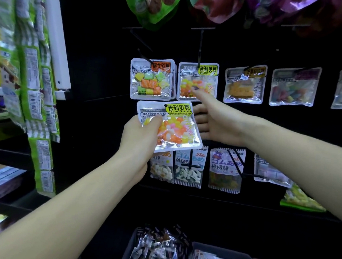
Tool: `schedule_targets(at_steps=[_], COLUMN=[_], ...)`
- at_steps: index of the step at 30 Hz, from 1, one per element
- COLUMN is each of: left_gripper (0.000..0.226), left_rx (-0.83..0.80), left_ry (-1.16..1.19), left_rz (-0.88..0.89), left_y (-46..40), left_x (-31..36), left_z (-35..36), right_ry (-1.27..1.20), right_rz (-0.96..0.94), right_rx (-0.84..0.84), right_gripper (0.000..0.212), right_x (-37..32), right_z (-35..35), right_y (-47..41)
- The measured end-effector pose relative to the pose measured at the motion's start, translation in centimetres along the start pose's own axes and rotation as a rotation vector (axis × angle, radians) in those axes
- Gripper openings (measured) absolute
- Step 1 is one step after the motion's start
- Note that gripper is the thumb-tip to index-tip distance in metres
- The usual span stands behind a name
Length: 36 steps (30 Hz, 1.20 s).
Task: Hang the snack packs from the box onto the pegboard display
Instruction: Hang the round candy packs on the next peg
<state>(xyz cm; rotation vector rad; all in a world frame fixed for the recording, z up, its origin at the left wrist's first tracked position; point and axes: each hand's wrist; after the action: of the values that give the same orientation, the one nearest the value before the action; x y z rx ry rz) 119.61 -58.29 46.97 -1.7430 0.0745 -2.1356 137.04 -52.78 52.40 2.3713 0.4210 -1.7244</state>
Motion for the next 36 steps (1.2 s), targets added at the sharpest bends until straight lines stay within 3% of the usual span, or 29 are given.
schedule_targets(at_steps=[2, 5, 11, 15, 18, 23, 27, 36], left_gripper=[0.026, 0.033, 0.036, 0.024, 0.031, 0.029, 0.031, 0.021], left_rx=[0.005, -0.016, -0.084, -0.123, -0.160, -0.379, -0.518, -0.520], left_ry=[-0.021, -0.027, -0.005, -0.074, -0.241, -0.712, -0.945, -0.984], left_rz=[0.012, 0.026, 0.004, -0.003, -0.010, 0.142, 0.256, 0.342], left_y=[0.3, 0.7, 1.0, 1.4, 1.6, 1.8, 1.6, 0.3], left_x=[0.3, 0.6, 1.5, 1.4, 0.0, -3.2, -5.3, -6.1], left_z=[0.3, 0.4, 0.7, 0.9, 0.9, 1.1, 1.3, 2.2], right_ry=[0.039, 0.041, -0.006, -0.074, -0.060, -0.013, 0.019, 0.000], right_rz=[-0.035, -0.099, -0.258, -0.369, -0.387, -0.377, -0.379, -0.412], right_rx=[-0.068, -0.020, 0.197, 0.397, 0.433, 0.432, 0.463, 0.572], right_gripper=[0.052, 0.032, 0.031, 0.031, 0.034, 0.030, 0.031, 0.016], right_x=[-0.3, -0.5, -2.3, -4.4, -5.1, -5.3, -5.4, -5.0], right_z=[0.8, 1.1, 0.0, -1.9, -2.8, -2.5, -1.9, -2.1], right_y=[1.3, 2.0, 2.0, 1.5, 1.1, 0.3, -0.3, -0.7])
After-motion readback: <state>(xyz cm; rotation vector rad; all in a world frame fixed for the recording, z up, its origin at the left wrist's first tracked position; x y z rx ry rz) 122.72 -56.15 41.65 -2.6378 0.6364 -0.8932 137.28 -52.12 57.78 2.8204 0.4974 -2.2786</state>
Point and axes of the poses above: each hand's wrist, its own y-axis away from the middle knuckle, its own z-axis out of the palm, x = y × z, and after that the axes turned 5 degrees about y, right-handed
